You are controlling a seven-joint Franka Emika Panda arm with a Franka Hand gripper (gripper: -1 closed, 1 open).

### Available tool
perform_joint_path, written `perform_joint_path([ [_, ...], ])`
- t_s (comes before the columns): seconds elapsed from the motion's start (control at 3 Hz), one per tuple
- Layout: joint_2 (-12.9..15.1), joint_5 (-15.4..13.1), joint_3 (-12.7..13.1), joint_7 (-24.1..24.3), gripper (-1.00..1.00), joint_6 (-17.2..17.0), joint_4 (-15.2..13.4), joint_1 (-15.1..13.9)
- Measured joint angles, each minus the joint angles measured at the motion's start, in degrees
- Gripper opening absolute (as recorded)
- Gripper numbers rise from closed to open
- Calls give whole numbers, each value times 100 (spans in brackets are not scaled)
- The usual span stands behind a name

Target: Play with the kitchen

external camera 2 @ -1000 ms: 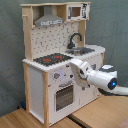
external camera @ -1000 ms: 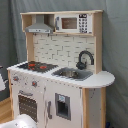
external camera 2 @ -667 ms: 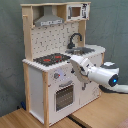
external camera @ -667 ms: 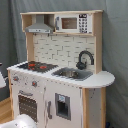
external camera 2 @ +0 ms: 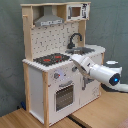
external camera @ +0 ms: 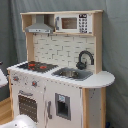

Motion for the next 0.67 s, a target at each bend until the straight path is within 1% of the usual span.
perform_joint_path([
  [0.33,-193,-45,-68,-415,100,-256,-141,185],
  [0.67,-542,-47,-41,-696,100,-471,-376,463],
])
